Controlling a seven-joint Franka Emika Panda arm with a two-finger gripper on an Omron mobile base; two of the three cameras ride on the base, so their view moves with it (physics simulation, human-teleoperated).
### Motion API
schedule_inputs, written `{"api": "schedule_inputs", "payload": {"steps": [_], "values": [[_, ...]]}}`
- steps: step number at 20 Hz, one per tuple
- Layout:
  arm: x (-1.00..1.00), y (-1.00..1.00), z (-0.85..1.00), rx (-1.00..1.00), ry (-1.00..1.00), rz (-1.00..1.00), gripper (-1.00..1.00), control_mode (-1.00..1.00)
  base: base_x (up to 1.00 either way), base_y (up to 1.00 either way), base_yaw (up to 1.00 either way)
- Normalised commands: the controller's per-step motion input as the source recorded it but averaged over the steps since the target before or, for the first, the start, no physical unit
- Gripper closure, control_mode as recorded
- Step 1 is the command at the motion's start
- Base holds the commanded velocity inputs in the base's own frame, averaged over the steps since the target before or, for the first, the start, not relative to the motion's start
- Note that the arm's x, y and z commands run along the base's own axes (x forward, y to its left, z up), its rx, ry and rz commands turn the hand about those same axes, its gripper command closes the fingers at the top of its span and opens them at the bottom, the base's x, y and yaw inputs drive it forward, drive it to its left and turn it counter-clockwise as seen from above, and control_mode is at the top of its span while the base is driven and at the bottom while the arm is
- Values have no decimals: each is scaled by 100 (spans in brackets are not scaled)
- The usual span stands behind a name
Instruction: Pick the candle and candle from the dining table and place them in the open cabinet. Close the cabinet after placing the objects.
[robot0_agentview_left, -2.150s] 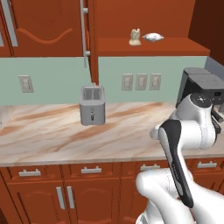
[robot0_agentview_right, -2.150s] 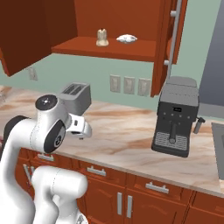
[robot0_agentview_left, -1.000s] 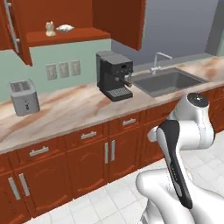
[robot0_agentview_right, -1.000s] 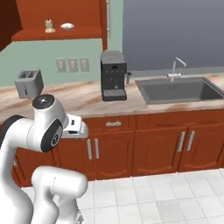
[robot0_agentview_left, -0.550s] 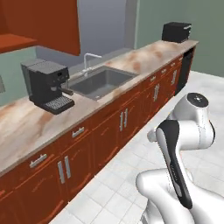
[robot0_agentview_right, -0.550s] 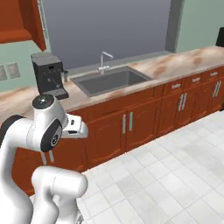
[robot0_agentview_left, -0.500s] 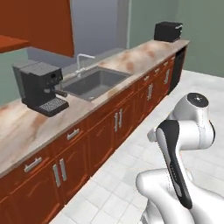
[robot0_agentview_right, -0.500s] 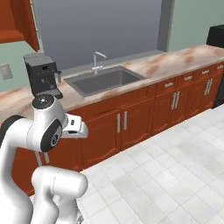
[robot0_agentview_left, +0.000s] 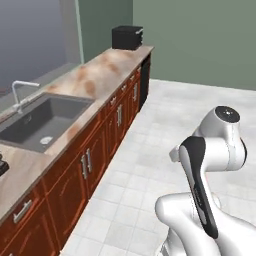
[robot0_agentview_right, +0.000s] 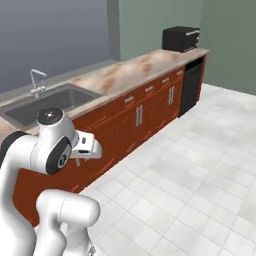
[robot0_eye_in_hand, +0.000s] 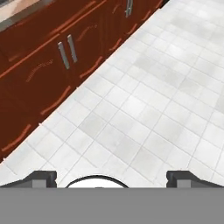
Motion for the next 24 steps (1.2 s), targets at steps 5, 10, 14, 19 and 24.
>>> {"api": "schedule_inputs", "payload": {"steps": [5, 10, 14, 19, 24], "values": [[0, 0, 0, 0, 0, 0, -100, 100, 100, -30, -36], [0, 0, 0, 0, 0, 0, -100, 100, 100, -27, -32], [0, 0, 0, 0, 0, 0, -100, 100, 100, -29, -29], [0, 0, 0, 0, 0, 0, -100, 100, 100, -26, -30], [0, 0, 0, 0, 0, 0, -100, 100, 97, -17, -39]]}}
